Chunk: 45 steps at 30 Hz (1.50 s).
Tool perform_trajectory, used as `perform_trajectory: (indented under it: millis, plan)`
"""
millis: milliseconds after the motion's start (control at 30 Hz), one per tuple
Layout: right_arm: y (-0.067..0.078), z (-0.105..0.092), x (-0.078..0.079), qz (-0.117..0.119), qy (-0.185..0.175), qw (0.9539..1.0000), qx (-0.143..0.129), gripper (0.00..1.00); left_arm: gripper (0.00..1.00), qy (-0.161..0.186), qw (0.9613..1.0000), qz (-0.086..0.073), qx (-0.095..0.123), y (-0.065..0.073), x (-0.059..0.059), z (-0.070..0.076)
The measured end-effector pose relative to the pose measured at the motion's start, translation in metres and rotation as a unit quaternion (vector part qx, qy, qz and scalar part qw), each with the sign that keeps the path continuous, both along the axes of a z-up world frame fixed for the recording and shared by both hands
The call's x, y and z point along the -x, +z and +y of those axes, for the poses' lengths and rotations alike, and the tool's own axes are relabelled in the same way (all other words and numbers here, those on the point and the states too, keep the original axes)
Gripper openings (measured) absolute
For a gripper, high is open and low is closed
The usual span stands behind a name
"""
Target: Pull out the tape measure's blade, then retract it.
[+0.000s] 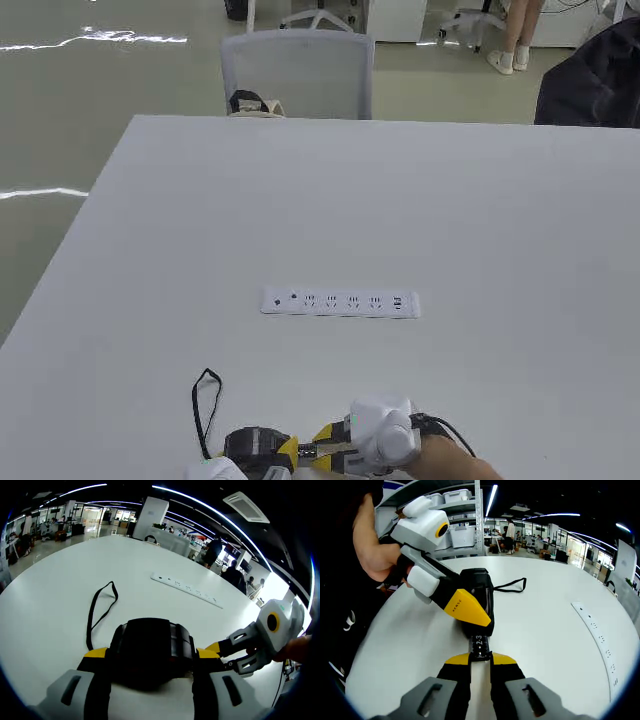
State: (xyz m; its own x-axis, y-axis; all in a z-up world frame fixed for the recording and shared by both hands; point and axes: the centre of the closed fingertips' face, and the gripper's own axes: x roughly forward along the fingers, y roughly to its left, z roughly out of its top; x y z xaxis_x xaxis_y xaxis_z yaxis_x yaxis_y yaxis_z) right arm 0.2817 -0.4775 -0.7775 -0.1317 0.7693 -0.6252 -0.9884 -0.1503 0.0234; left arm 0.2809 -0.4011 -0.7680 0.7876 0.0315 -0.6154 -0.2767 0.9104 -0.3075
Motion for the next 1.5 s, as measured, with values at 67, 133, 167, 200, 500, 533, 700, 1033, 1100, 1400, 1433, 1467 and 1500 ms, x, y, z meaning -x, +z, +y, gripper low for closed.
perform_trajectory:
  millis: [67,133,167,200,500,533,700,1033,1100,1400,1433,1467,1500]
  plan:
    - [0.001,0.002,0.001,0.0,0.0,1.0,-0.001,0.12,0.63,0.0,1.0,-0.001,0.001,-0.001,0.0,0.001]
    - [0.0,0.005,0.001,0.0,0.002,1.0,-0.002,0.12,0.63,-0.002,1.0,-0.001,0.002,0.0,0.001,0.0]
    - [0.001,0.006,0.002,0.0,0.003,1.0,-0.003,0.12,0.63,-0.002,1.0,-0.001,0.003,0.001,0.001,0.0]
    - [0.002,0.008,0.002,0.0,0.003,1.0,-0.004,0.12,0.63,-0.004,1.0,-0.001,0.004,0.002,0.001,-0.001]
    - [-0.001,0.018,0.004,-0.002,0.016,0.9998,-0.01,0.12,0.62,-0.01,0.9999,-0.002,0.01,0.001,0.001,-0.002]
    - [-0.001,0.02,0.004,-0.003,0.019,0.9998,-0.011,0.12,0.62,-0.012,0.9999,-0.002,0.011,0.001,0.001,-0.002]
    - [-0.001,0.024,0.006,-0.002,0.024,0.9996,-0.015,0.13,0.62,-0.017,0.9997,-0.002,0.016,0.002,0.002,-0.002]
    - [-0.004,0.024,0.007,-0.007,0.029,0.9995,-0.009,0.13,0.62,-0.034,0.9993,-0.001,0.012,0.0,0.001,-0.003]
    - [-0.004,0.024,0.007,-0.003,0.024,0.9997,-0.008,0.13,0.62,-0.035,0.9993,0.0,0.014,-0.001,0.001,-0.003]
    - [-0.005,0.024,0.006,-0.001,0.013,0.9999,0.0,0.14,0.63,-0.04,0.999,0.006,0.017,0.002,0.002,-0.006]
    - [-0.006,0.024,0.006,0.001,0.011,0.9999,0.002,0.14,0.63,-0.042,0.999,0.007,0.016,0.002,0.002,-0.006]
    - [-0.006,0.023,0.005,0.004,0.007,1.0,0.004,0.14,0.63,-0.042,0.9989,0.007,0.017,0.002,0.001,-0.005]
    - [-0.006,0.023,0.005,0.009,0.0,0.9999,0.007,0.14,0.63,-0.043,0.9989,0.008,0.017,0.001,0.001,-0.005]
